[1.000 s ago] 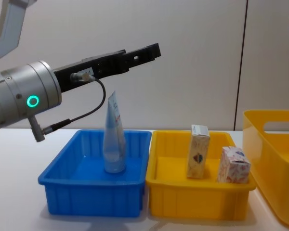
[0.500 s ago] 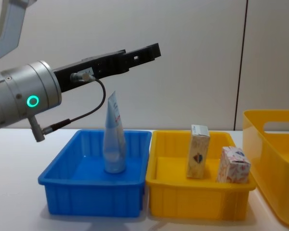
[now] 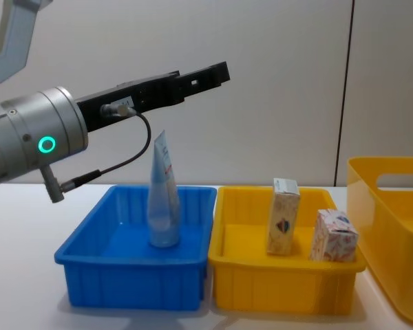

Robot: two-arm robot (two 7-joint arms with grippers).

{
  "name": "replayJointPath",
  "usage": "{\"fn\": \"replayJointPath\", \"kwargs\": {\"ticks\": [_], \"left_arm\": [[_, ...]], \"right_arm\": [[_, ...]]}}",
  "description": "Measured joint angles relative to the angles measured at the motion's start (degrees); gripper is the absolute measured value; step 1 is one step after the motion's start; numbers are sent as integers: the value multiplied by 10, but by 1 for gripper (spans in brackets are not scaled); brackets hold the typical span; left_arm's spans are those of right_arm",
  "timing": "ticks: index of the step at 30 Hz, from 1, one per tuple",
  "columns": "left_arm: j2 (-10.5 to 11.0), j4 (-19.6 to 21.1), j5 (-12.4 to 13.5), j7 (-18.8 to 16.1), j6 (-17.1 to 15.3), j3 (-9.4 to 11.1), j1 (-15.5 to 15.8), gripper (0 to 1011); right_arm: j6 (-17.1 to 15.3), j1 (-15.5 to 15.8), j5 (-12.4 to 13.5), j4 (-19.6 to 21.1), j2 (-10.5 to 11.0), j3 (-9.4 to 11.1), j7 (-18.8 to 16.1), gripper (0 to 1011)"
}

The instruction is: Bimanual collaborative sorting of washing and personal care products

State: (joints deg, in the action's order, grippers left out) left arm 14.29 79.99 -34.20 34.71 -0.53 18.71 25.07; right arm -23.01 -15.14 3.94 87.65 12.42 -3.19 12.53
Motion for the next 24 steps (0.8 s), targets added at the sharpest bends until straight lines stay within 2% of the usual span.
{"fn": "replayJointPath", "kwargs": {"ticks": [6,8,9,16,20,24], "left_arm": [[0,0,0,0,0,0,0,1001],[0,0,0,0,0,0,0,1001],[0,0,0,0,0,0,0,1001],[0,0,0,0,0,0,0,1001],[0,0,0,0,0,0,0,1001],[0,0,0,0,0,0,0,1002]], "right_arm": [[-2,0,1,-1,0,2,-1,648],[-3,0,1,-1,0,2,-1,690],[-3,0,1,-2,0,3,-1,751],[-4,0,1,-2,1,4,-1,945],[-4,0,1,-2,1,4,-2,1002],[-4,0,1,-3,1,4,-2,1002]]}}
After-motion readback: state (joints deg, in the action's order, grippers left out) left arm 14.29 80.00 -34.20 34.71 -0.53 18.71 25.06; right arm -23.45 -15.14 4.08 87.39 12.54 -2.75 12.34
